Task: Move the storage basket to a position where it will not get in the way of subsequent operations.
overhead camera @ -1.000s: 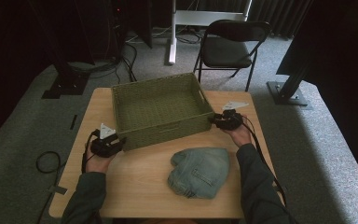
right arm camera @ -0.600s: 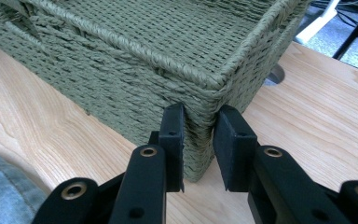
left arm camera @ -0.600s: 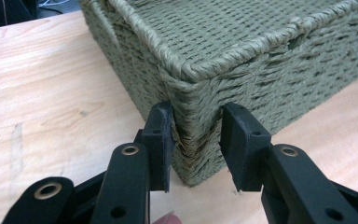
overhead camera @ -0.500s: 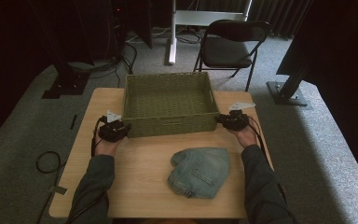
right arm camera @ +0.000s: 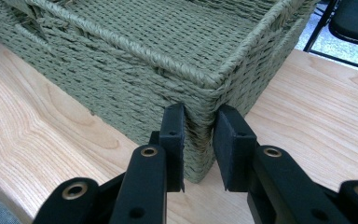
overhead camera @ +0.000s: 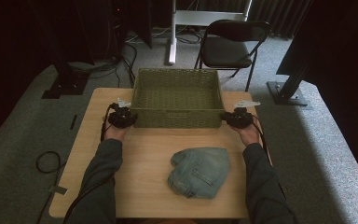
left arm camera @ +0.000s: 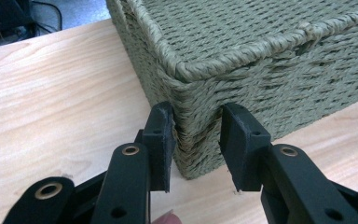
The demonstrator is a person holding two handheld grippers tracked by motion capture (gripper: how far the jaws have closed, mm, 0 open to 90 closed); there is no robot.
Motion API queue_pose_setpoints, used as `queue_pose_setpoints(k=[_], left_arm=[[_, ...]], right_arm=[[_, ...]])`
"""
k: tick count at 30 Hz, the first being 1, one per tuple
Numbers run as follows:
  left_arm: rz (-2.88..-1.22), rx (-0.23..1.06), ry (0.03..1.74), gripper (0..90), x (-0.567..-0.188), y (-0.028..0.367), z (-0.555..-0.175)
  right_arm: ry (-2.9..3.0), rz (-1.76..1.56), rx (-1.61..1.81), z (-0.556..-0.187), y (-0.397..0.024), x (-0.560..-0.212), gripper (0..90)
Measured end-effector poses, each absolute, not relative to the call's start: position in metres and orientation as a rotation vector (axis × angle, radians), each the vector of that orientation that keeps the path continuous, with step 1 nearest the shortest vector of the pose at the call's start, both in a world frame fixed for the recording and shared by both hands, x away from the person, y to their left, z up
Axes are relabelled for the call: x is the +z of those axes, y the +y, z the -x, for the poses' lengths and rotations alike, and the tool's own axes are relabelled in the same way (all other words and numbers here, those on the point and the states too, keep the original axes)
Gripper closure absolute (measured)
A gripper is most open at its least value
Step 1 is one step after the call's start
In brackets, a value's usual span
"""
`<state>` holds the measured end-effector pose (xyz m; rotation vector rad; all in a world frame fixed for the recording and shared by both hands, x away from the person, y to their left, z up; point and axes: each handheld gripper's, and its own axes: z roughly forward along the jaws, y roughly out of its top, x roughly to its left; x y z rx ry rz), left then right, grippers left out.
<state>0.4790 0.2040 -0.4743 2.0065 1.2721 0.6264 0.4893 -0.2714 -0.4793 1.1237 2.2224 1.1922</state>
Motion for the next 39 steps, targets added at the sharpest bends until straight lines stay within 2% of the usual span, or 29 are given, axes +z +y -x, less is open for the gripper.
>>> queue_pose_setpoints(k=[10,12,15,26,32,39], left_arm=[[-2.028,0.621,1.285,63.3,-0.472,0.198,-0.491],[-2.015,0.596,1.287,59.1,-0.472,0.200,-0.489],[-2.000,0.591,1.295,57.3,-0.473,0.203,-0.485],[-1.984,0.564,1.239,54.5,-0.475,0.204,-0.454],[-1.983,0.526,1.137,52.8,-0.471,0.195,-0.421],[-2.025,0.511,1.050,52.2,-0.468,0.179,-0.395]], right_arm=[[2.198,-1.162,1.176,-0.494,-0.275,-0.479,73.2],[2.202,-1.159,1.160,-0.493,-0.274,-0.478,71.3],[2.225,-1.182,1.134,-0.492,-0.276,-0.478,63.4],[2.271,-1.151,1.032,-0.465,-0.280,-0.473,58.4],[2.278,-1.154,1.036,-0.440,-0.280,-0.475,60.3],[2.277,-1.114,1.060,-0.412,-0.278,-0.474,57.7]])
